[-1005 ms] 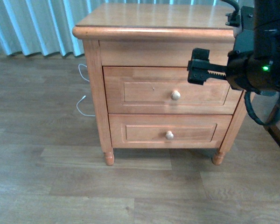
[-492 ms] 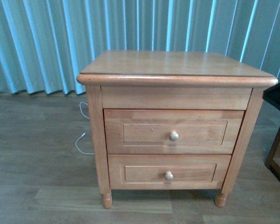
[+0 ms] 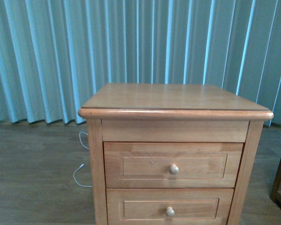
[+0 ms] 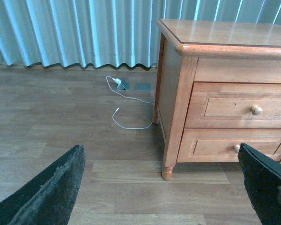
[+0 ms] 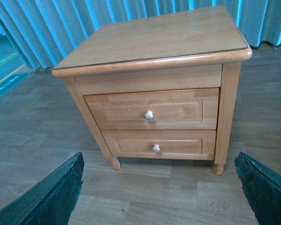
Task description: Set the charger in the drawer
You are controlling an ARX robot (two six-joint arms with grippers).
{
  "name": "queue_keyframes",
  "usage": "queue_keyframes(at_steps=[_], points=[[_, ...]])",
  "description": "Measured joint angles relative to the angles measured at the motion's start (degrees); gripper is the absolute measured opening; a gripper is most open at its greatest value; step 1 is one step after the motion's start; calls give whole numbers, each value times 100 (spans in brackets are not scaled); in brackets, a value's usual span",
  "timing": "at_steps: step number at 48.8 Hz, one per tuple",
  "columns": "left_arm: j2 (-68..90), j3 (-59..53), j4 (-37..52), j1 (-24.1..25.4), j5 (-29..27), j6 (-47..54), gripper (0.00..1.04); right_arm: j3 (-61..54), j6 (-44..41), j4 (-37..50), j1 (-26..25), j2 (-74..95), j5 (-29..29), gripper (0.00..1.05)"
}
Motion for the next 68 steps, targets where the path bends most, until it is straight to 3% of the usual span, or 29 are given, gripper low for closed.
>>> queue_keyframes(at_steps=[3, 13, 16, 19, 22, 27, 39, 68], points=[[0, 0, 0, 0, -2, 0, 99, -92, -4, -144, 120, -247, 317, 97], [0, 0, 0, 0, -2, 0, 99, -138, -48, -90, 221, -354, 529, 95], [0, 0, 0, 0, 2, 0, 99, -485, -450, 402, 479, -715, 1552, 84], [0, 0, 0, 0, -2, 0, 99, -721, -658, 549, 457, -1016, 1818, 73], [0, 0, 0, 0, 2, 0, 99, -879, -769, 627, 352, -1176, 1773, 62], [0, 0, 0, 0, 2, 2, 99, -1169, -868, 656, -308, -1329, 949, 45], [0, 0, 0, 0, 4, 2, 99, -1600, -916, 809, -549, -1628, 892, 1], [0, 0, 0, 0, 7, 2, 99, -2131, -931, 920, -555, -2046, 890, 2]])
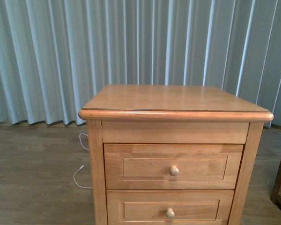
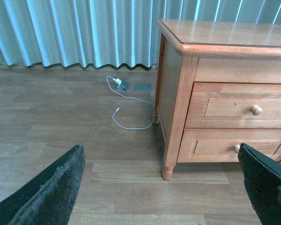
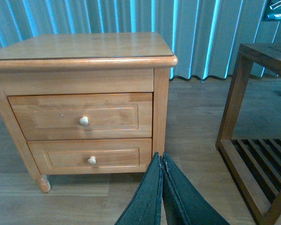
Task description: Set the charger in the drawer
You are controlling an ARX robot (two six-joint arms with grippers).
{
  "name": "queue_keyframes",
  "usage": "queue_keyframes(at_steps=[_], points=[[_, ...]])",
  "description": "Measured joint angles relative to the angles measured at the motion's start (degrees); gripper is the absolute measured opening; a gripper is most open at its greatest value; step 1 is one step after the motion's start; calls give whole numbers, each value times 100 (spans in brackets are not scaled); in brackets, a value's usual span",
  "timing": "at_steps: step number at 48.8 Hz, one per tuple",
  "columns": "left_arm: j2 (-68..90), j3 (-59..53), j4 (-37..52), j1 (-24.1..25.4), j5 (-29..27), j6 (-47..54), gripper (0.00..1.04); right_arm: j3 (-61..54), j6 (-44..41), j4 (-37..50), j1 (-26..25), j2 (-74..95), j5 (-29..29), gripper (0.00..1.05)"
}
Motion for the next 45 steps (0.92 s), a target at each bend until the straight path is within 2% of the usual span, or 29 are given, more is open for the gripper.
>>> queue_keyframes(at_steps=[28, 34, 45], points=[[0, 0, 0, 0, 0, 0, 99, -223, 0, 31, -2, -201, 0, 2], [0, 0, 0, 0, -2, 0, 99, -223, -4, 31, -2, -201, 0, 32], [0, 0, 0, 0, -2, -2, 99, -223, -4, 31, -2, -201, 0, 71]])
